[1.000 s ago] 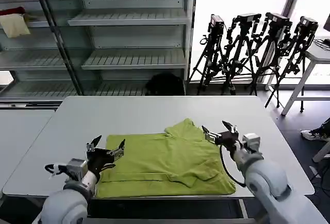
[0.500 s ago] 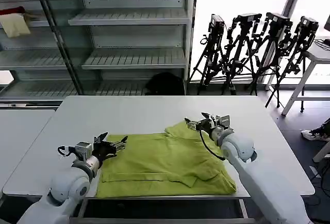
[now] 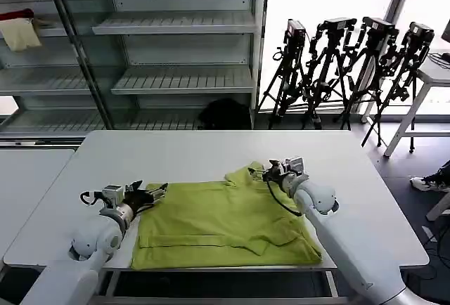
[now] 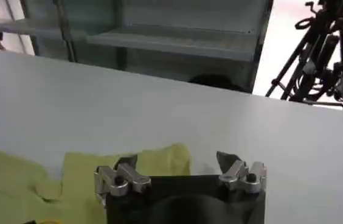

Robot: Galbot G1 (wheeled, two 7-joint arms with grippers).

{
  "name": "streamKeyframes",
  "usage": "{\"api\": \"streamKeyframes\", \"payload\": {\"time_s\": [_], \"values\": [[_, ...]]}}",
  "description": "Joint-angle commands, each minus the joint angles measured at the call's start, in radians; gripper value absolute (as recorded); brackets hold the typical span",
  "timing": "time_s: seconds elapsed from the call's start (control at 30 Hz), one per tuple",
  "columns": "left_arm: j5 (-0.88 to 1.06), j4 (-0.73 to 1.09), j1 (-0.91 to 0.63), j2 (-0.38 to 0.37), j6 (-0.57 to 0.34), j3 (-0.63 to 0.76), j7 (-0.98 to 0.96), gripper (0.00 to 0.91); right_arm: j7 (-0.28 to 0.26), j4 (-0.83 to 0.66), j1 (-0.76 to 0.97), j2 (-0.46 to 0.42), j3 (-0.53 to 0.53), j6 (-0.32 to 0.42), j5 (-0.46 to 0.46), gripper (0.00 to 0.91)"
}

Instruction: Fold and organize the clothes.

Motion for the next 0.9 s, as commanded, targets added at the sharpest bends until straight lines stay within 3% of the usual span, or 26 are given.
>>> {"api": "streamKeyframes", "payload": {"time_s": [0.03,0.1,0.2,0.3,0.33,0.37,0.4,0.43,0.47,0.5,0.53,0.6,0.9], "values": [[-0.004,0.042,-0.014,0.000,0.002,-0.003,0.019,0.423,-0.017,-0.036,0.008,0.010,-0.013,0.001,-0.016,0.856],[-0.004,0.036,-0.002,0.001,0.002,-0.009,0.026,0.322,-0.019,-0.033,-0.005,0.010,-0.009,0.001,-0.018,0.806],[-0.002,0.035,0.016,0.002,0.002,-0.012,0.031,0.302,-0.026,-0.033,-0.022,0.010,-0.004,0.001,-0.027,0.786],[0.002,0.047,0.019,-0.004,0.001,-0.013,0.036,0.191,-0.032,-0.027,-0.034,0.010,-0.005,0.001,-0.036,0.766],[0.002,0.051,0.020,-0.005,0.002,-0.014,0.045,0.060,-0.034,-0.023,-0.036,0.009,-0.005,0.001,-0.041,0.705],[0.004,0.051,0.023,-0.006,0.002,-0.014,0.045,0.020,-0.035,-0.022,-0.037,0.009,-0.005,0.001,-0.041,0.685],[0.004,0.051,0.026,-0.007,0.001,-0.013,0.046,0.020,-0.035,-0.018,-0.039,0.009,-0.005,0.001,-0.043,0.584],[0.007,0.052,0.027,-0.010,0.001,-0.013,0.049,0.010,-0.038,-0.016,-0.041,0.008,-0.005,0.002,-0.045,0.584],[0.009,0.052,0.029,-0.012,0.001,-0.013,0.050,0.010,-0.039,-0.014,-0.043,0.007,-0.006,0.001,-0.045,0.383],[0.011,0.051,0.030,-0.013,0.001,-0.013,0.051,0.010,-0.040,-0.013,-0.044,0.007,-0.006,0.002,-0.046,0.292],[0.015,0.049,0.032,-0.014,0.001,-0.012,0.053,0.010,-0.044,-0.007,-0.048,0.004,-0.008,0.002,-0.050,0.131],[0.022,0.042,0.034,-0.012,0.001,-0.011,0.059,0.000,-0.044,-0.003,-0.051,0.003,-0.008,0.002,-0.051,0.000],[0.063,-0.017,0.046,0.009,-0.024,-0.003,0.084,0.000,-0.043,0.041,-0.055,-0.018,-0.008,0.003,-0.039,0.000]]}}
